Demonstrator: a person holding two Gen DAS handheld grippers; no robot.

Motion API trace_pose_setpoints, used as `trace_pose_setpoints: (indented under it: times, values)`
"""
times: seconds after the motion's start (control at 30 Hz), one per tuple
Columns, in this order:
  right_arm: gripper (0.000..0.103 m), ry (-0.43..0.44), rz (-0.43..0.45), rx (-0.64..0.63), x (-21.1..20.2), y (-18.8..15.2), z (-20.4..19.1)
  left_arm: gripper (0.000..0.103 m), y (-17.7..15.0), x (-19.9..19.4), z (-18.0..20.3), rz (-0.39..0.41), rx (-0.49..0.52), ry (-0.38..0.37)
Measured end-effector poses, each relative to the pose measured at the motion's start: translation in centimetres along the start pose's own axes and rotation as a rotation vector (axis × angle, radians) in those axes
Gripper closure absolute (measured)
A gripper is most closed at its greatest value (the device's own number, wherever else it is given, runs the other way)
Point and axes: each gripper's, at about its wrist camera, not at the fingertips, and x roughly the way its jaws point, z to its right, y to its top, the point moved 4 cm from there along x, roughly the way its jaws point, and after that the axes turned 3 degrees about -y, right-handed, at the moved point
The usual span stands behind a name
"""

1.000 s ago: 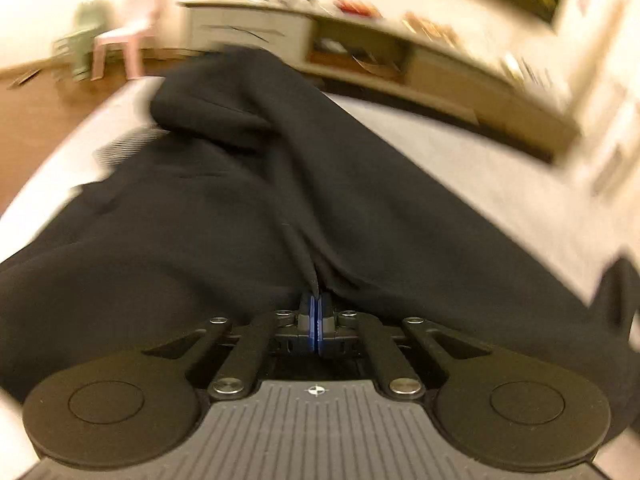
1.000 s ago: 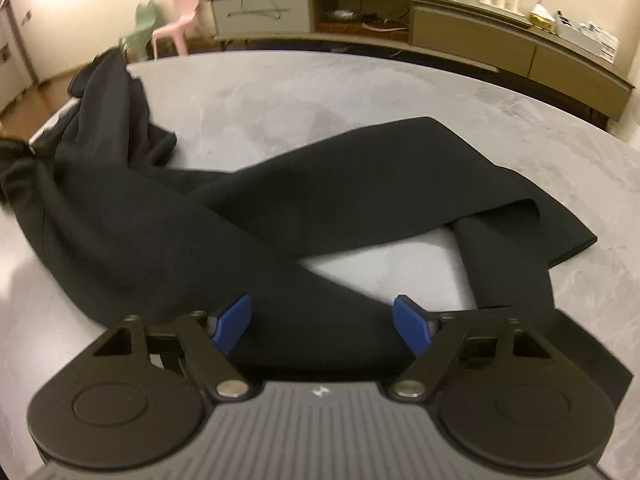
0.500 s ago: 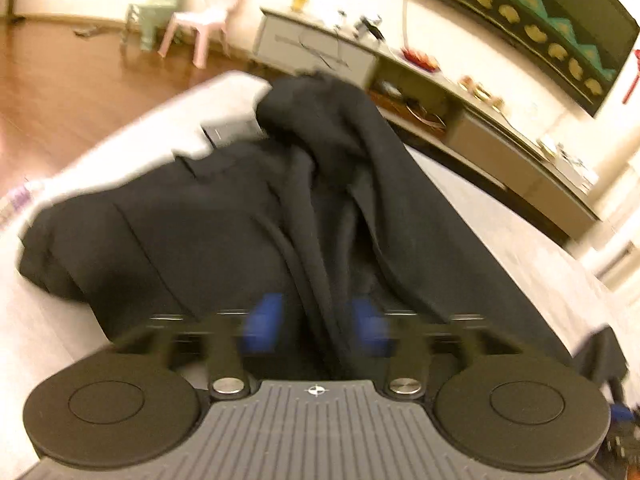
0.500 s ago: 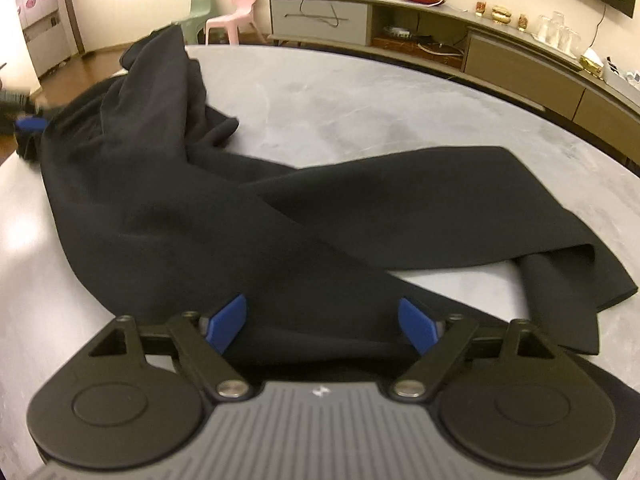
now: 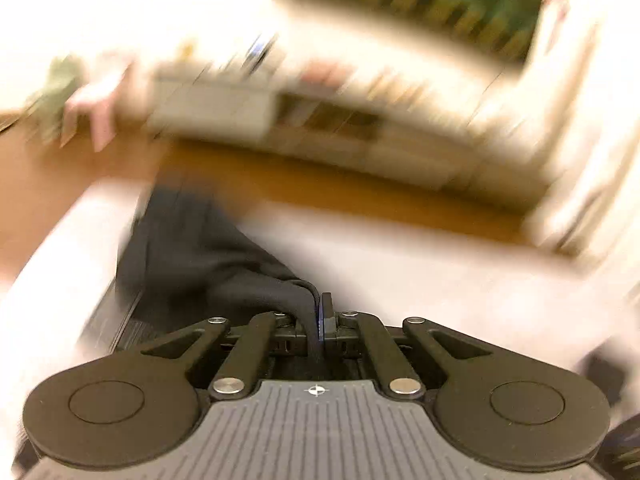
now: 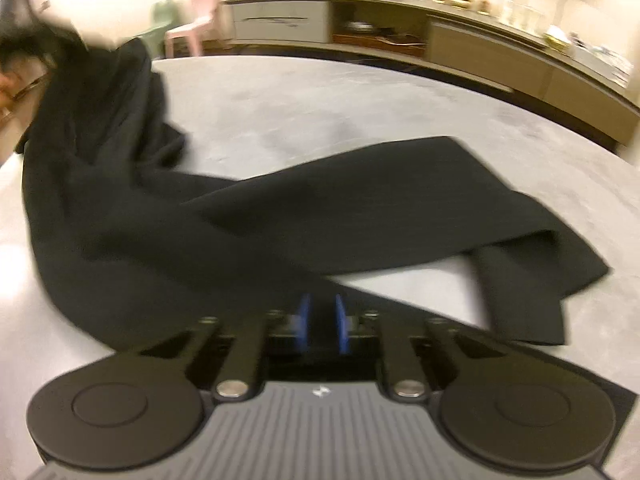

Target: Fold clothes

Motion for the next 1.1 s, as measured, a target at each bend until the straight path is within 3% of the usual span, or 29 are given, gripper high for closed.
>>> trace_pose_setpoints:
  times: [0.17,0.27,0.33,0.4,0.5,0.57,0.63,0.67,0.8,0.93,1.0,1.07,1.1]
  values:
    - [0.098,0.012,0.013,0.020,-1.6,0.3,1.8,0.102,-2.4,-7.7,0.0,0.072,-0.038,-0.031]
    - [0.092,0.043,0.026,0.005,-2.6,0.4,1.5,0.102,-8.6,-9.2,-5.5,-0.019,-0.124,0.197]
    - [0.089,0.049,0.033,0.002,-2.9,0.6,1.0,0.101,-12.0,-10.2,-8.6,-0.060,-0.215,0.262]
    - [0.084,0.050,0.035,0.003,-2.9,0.6,0.5,0.101,-13.3,-10.7,-10.0,-0.069,-0.263,0.285]
    - [0.064,0.027,0.030,0.018,-2.5,0.6,0.2,0.074,-14.2,-11.3,-11.6,-0.062,-0.320,0.312]
    - [0.061,0.012,0.026,0.030,-2.2,0.5,0.2,0.034,-13.6,-11.6,-12.0,-0.031,-0.339,0.329]
    - [0.057,0.000,0.026,0.041,-2.2,0.5,0.4,0.016,-12.8,-11.5,-12.5,-0.004,-0.348,0.348]
    - [0.056,-0.003,0.027,0.045,-2.2,0.5,0.5,0.015,-12.3,-11.1,-12.9,-0.003,-0.353,0.350]
    - [0.050,-0.012,0.038,0.048,-2.4,0.7,0.6,0.016,-12.2,-8.8,-13.5,-0.058,-0.332,0.359]
    - [0.048,-0.018,0.045,0.059,-2.7,0.8,1.0,0.022,-12.8,-6.4,-13.6,-0.131,-0.294,0.374]
    - [0.048,-0.026,0.047,0.069,-2.7,0.9,1.2,0.035,-13.1,-5.2,-13.7,-0.167,-0.275,0.382]
    - [0.048,-0.027,0.044,0.072,-2.4,0.9,1.3,0.076,-13.5,-4.9,-12.6,-0.173,-0.213,0.356]
    - [0.048,-0.026,0.042,0.071,-2.3,0.9,1.3,0.083,-13.9,-5.0,-11.8,-0.170,-0.178,0.351]
